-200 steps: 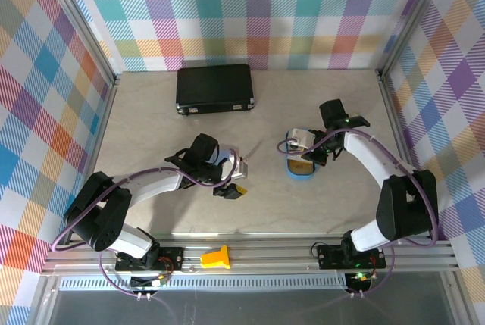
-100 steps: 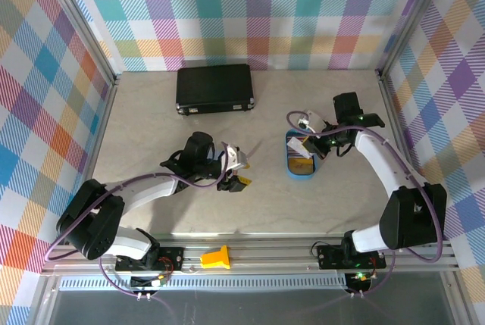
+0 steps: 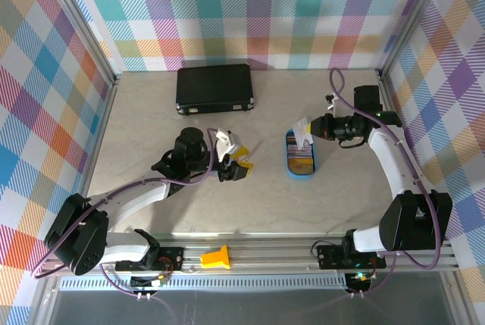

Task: Put the credit cards into the card holder

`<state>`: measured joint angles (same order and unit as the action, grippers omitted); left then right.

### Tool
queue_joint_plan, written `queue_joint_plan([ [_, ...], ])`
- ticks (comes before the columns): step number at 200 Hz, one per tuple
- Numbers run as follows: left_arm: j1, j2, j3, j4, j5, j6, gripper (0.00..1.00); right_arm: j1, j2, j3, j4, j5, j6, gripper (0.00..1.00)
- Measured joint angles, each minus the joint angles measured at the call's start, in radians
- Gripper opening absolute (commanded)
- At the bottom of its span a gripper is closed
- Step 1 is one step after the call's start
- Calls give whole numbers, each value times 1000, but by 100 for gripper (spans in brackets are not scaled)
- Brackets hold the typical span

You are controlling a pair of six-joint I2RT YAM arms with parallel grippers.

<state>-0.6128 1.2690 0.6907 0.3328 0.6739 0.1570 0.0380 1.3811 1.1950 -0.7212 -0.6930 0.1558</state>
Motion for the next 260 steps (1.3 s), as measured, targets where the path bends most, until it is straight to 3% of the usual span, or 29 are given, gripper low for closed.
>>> queue_joint_plan([
  [44,-8,-23,79,11,-219,-488,55,0,-29,-35,175,-167,418,0],
  [66,-8,-20,105,4,-291,-732,60,2,-56,-92,318,-240,613,0],
  [94,-8,6,129,18,-331,-977,64,32,-58,-135,485,-282,793,0],
  [134,-8,67,129,144,-340,-1254,60,121,-58,-148,661,-293,943,0],
  [190,-9,105,129,303,-346,-1442,57,211,-47,-148,756,-287,1005,0],
  [260,-29,123,111,392,-343,-1524,36,244,6,-148,809,-286,1016,0],
])
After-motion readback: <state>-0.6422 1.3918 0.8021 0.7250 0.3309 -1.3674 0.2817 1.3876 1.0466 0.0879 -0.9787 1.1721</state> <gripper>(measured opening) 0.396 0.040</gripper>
